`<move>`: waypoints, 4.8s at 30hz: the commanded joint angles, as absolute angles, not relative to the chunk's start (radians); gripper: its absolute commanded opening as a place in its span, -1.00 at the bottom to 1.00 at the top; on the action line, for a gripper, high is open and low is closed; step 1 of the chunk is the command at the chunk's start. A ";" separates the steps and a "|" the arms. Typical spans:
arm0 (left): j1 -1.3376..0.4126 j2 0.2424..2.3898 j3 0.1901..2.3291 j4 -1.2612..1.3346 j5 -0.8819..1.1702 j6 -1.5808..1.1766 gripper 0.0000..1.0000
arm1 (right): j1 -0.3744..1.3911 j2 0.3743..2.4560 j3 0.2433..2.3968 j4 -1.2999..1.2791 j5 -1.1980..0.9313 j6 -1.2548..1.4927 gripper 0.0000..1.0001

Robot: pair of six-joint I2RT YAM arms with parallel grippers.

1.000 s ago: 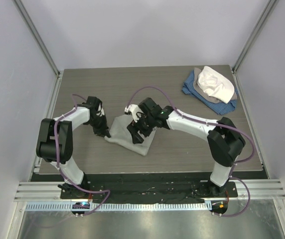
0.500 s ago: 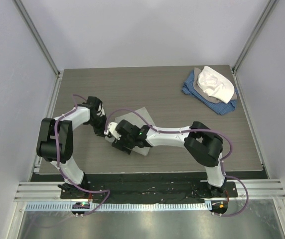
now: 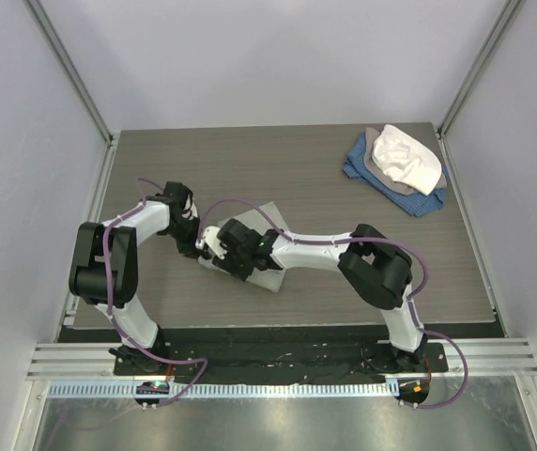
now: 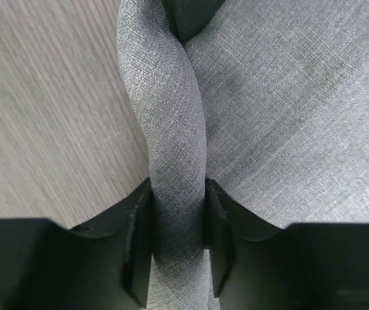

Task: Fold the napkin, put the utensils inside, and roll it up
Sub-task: Roll the napkin with the utensil

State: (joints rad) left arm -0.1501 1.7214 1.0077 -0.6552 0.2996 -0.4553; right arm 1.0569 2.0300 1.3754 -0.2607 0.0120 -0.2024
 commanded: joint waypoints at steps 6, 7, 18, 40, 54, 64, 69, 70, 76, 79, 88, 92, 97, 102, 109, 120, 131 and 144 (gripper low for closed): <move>-0.114 1.611 1.028 -0.621 0.249 -0.476 0.26 | 0.931 2.046 1.368 -0.298 -0.427 -0.103 -0.56; -0.106 1.597 1.023 -0.618 0.238 -0.480 0.32 | 0.920 2.048 1.364 -0.299 -0.460 -0.097 -0.58; -0.094 1.306 0.728 -0.300 0.247 -0.641 0.41 | 0.802 2.151 1.397 -0.331 -0.778 -0.017 -0.63; -0.121 1.351 0.581 -0.008 0.388 -0.712 -0.24 | 0.770 2.264 1.509 -0.471 -0.775 -0.055 -0.63; -0.147 1.399 0.589 -0.172 0.328 -0.672 -1.00 | 0.759 2.249 1.548 -0.477 -0.693 -0.017 -0.51; -0.150 1.454 0.638 -0.264 0.276 -0.652 -1.00 | 0.752 2.125 1.566 -0.479 -0.560 -0.026 0.04; -0.155 1.470 0.644 -0.275 0.278 -0.652 -1.00 | 0.753 2.046 1.560 -0.465 -0.512 -0.043 0.29; -0.155 1.471 0.646 -0.276 0.278 -0.652 -1.00 | 0.752 2.027 1.537 -0.436 -0.496 -0.049 0.33; -0.155 1.482 0.658 -0.293 0.272 -0.650 -1.00 | 0.785 1.836 1.369 -0.260 -0.367 -0.106 0.52; -0.155 1.485 0.672 -0.308 0.270 -0.649 -1.00 | 0.865 1.752 1.300 -0.178 -0.189 -0.185 0.56; -0.155 1.505 0.706 -0.339 0.273 -0.643 -1.00 | 1.095 1.770 1.170 -0.054 0.195 -0.420 0.63; -0.155 1.511 0.718 -0.347 0.275 -0.638 -1.00 | 1.111 1.807 1.180 -0.052 0.195 -0.442 0.62; -0.155 1.519 0.732 -0.354 0.275 -0.635 -1.00 | 1.112 1.851 1.198 -0.060 0.180 -0.462 0.55; -0.155 1.523 0.745 -0.365 0.278 -0.630 -1.00 | 1.112 1.882 1.209 -0.067 0.158 -0.471 0.47; -0.156 1.520 0.759 -0.374 0.276 -0.623 -1.00 | 1.097 1.937 1.249 -0.098 0.147 -0.457 0.25; -0.156 1.485 0.790 -0.376 0.259 -0.609 -0.80 | 1.035 2.006 1.339 -0.286 -0.070 -0.404 -0.26; -0.155 1.267 0.747 -0.420 0.103 -0.623 0.22 | 0.936 2.103 1.390 -0.483 -0.469 -0.264 -0.48; -0.155 1.141 0.543 -0.271 0.210 -0.718 0.23 | 0.845 2.232 1.554 -0.684 -0.781 -0.206 -0.51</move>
